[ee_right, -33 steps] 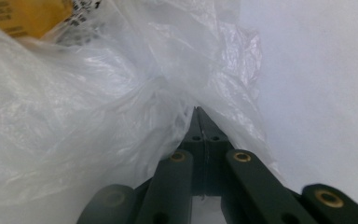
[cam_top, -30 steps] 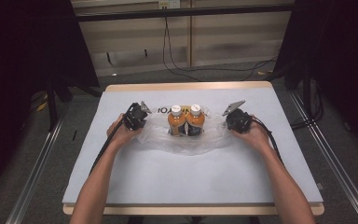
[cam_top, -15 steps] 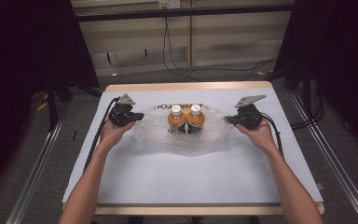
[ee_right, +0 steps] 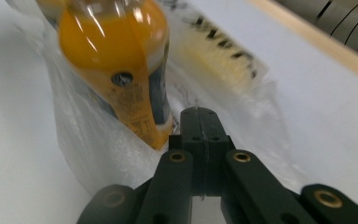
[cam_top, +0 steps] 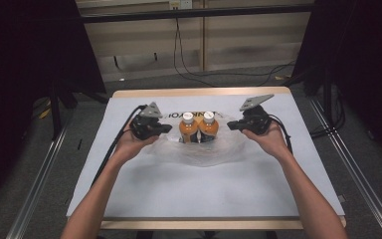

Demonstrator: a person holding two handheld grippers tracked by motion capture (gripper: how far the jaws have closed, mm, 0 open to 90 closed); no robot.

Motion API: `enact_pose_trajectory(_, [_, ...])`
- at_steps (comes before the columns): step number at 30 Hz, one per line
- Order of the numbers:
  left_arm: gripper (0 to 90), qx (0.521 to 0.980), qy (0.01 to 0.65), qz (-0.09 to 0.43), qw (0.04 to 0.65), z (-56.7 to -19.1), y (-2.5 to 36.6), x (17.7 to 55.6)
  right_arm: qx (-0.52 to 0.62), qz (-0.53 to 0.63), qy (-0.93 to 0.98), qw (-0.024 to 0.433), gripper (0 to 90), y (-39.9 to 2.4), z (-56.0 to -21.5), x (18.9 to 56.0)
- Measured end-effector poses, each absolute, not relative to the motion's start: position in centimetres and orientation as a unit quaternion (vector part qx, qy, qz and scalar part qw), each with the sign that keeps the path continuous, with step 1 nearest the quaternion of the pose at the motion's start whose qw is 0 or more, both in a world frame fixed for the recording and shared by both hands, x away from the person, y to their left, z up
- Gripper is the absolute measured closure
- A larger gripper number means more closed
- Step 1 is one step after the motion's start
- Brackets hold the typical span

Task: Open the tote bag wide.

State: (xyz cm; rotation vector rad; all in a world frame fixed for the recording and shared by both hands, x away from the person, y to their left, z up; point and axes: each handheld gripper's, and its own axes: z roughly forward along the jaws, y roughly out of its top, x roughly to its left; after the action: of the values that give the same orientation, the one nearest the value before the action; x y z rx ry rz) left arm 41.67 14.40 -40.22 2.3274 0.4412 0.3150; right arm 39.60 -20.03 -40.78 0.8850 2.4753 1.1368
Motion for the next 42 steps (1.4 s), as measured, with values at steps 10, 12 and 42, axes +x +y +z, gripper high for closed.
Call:
enact_pose_trajectory(10, [90.0,0.946,0.186,0.095,0.247,-46.1,13.1,44.2,0.3,0.244,0.913,0.13,90.0,-18.1,-45.5,41.8])
enact_pose_trajectory(12, [90.0,0.946,0.185,0.093,0.248,-46.3,13.3,44.3,0.291,0.21,0.924,0.132,90.0,-18.2,-46.2,41.9])
enact_pose_trajectory(42, [90.0,0.956,0.172,0.172,0.162,-46.2,14.3,45.9,0.254,0.096,0.958,0.098,90.0,-22.6,-45.3,39.9])
